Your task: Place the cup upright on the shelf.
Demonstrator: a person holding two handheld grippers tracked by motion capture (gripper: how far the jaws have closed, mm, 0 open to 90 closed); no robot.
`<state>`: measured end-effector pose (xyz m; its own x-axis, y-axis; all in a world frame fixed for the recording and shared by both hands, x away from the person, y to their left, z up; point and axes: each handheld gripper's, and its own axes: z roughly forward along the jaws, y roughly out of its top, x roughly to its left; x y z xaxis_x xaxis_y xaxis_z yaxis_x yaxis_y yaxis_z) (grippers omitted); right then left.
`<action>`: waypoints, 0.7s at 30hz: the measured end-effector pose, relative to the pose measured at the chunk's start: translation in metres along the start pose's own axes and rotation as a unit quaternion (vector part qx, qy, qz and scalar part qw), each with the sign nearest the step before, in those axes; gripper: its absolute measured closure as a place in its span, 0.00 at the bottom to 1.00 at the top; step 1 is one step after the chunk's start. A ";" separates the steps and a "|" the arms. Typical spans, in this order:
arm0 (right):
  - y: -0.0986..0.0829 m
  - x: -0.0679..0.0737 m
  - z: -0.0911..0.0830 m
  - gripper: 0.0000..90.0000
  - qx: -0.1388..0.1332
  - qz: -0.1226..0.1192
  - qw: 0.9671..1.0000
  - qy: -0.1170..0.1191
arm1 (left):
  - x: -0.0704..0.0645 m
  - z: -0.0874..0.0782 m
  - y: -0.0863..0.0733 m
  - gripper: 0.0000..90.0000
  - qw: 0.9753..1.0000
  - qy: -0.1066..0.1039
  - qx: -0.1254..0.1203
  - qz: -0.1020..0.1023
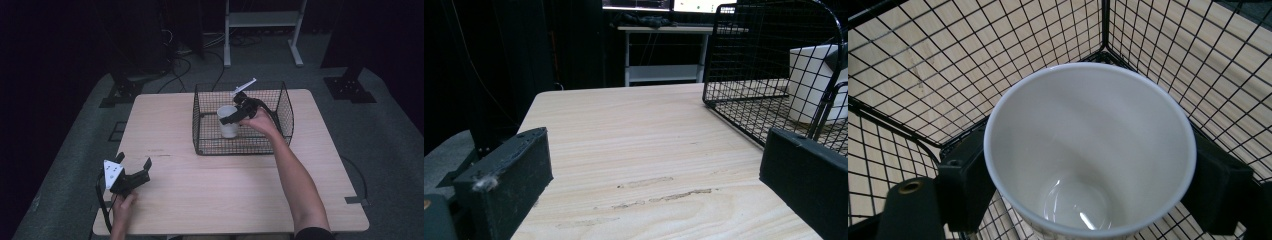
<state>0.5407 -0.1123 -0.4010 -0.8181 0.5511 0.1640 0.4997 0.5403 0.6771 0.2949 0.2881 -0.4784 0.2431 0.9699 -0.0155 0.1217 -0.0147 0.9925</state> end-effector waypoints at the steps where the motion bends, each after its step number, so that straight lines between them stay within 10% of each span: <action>1: -0.001 0.000 0.000 0.20 -0.002 -0.001 1.000 0.000 | 0.000 0.000 0.000 0.00 1.000 0.000 0.000 0.000; 21: -0.003 0.005 -0.005 0.17 0.004 -0.023 1.000 -0.007 | 0.000 0.000 0.000 0.00 1.000 0.000 0.001 0.003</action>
<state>0.5337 -0.1139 -0.3986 -0.8362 0.5344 0.1229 0.4643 0.5707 0.6773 0.2947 0.2876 -0.4783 0.2431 0.9699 -0.0103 0.1221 -0.0201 0.9923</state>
